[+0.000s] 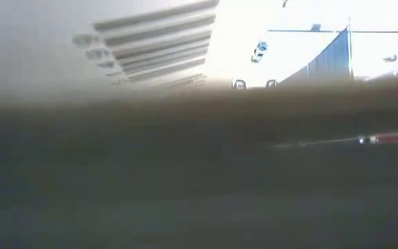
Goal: Stock shelves
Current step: Put the blue pen into the pen holder of the black desk organizer
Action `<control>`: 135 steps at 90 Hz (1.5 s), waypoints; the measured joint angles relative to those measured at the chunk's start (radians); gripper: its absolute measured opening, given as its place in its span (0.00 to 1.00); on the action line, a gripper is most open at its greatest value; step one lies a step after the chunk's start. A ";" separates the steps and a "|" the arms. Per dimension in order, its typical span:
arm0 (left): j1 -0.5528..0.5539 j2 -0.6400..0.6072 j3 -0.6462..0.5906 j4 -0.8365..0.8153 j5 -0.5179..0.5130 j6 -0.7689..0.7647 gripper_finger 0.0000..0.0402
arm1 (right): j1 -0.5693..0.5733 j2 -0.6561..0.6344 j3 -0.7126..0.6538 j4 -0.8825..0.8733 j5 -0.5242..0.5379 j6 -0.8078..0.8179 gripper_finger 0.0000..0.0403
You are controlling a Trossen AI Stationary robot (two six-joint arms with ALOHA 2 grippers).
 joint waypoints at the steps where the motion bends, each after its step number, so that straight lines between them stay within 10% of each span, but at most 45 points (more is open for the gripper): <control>1: 0.000 0.000 0.000 0.000 0.000 0.000 0.19 | 0.004 -0.007 0.000 -0.012 0.002 0.000 0.20; 38: 0.000 0.000 0.000 0.000 0.000 -0.018 0.19 | 0.209 -0.221 -0.001 -0.643 0.138 0.436 0.19; 54: 0.000 0.000 0.000 0.001 0.000 -0.018 0.19 | 0.312 -0.216 -0.076 -0.755 -0.008 0.627 0.19; 105: 0.000 0.000 0.000 0.001 0.000 -0.018 0.19 | 0.303 0.107 -0.205 -0.581 -0.273 0.053 0.55; 135: 0.000 0.000 0.000 0.001 0.000 -0.026 0.19 | 0.136 0.185 -0.238 -0.495 -0.457 -0.112 0.49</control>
